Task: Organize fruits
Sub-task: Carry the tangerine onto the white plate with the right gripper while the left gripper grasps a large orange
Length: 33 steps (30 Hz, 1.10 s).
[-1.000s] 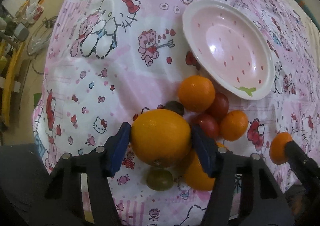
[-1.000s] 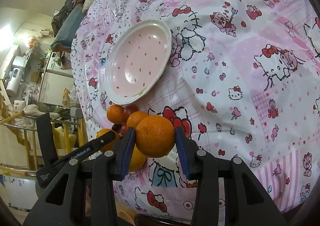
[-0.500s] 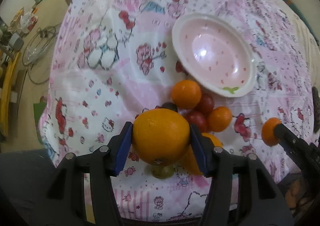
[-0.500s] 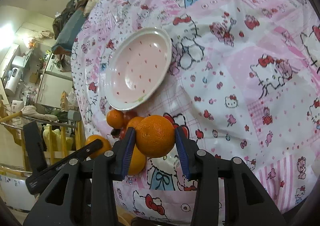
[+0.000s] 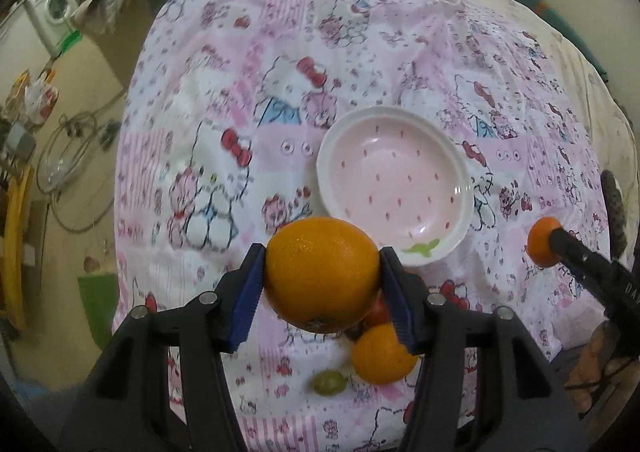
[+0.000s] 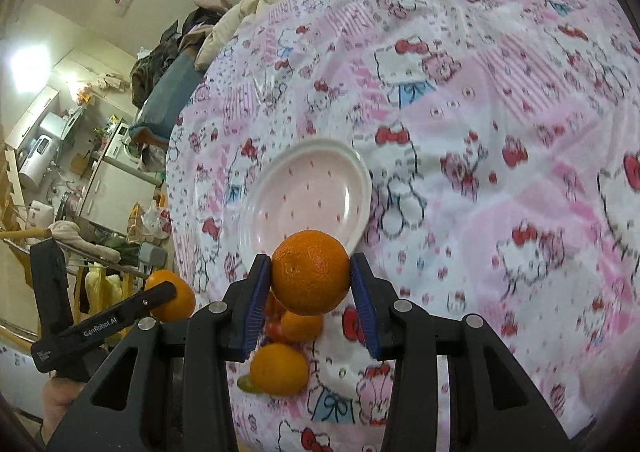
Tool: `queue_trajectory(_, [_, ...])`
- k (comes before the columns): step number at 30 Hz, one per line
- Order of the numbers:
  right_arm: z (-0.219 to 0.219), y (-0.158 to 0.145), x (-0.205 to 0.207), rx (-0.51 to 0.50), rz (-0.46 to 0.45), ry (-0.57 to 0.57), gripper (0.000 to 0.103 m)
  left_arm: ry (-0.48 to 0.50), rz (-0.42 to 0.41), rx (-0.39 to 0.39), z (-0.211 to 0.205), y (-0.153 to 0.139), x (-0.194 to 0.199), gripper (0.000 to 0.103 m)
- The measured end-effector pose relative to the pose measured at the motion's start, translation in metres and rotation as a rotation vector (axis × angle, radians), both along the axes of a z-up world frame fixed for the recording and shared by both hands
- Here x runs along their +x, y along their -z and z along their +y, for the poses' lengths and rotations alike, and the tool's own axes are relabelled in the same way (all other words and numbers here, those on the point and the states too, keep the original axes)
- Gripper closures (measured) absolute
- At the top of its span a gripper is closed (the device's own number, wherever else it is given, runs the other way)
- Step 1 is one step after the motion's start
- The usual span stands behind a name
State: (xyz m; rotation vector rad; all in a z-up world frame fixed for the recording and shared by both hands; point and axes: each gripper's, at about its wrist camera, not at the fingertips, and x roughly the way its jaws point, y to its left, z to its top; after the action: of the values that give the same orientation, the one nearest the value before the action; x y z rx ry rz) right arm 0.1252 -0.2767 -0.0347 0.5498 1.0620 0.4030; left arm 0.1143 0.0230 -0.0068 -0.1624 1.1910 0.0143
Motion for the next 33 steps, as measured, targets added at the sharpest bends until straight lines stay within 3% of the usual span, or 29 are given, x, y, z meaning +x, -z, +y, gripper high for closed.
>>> queue_trajectory(16, [0.018,0.014,0.075,-0.062,-0.024,-0.058,0.061,0.113,0.011,0.024,-0.03,0.026,0.072,0.051])
queue_trajectory(27, [0.048,0.057,0.126,-0.031,0.061,-0.13,0.061,0.103,0.037,0.008,-0.027,0.045,0.101,0.051])
queue_trajectory(33, [0.079,0.078,0.145,-0.11,0.067,-0.201,0.061,0.061,0.046,-0.03,-0.008,0.045,0.102,0.05])
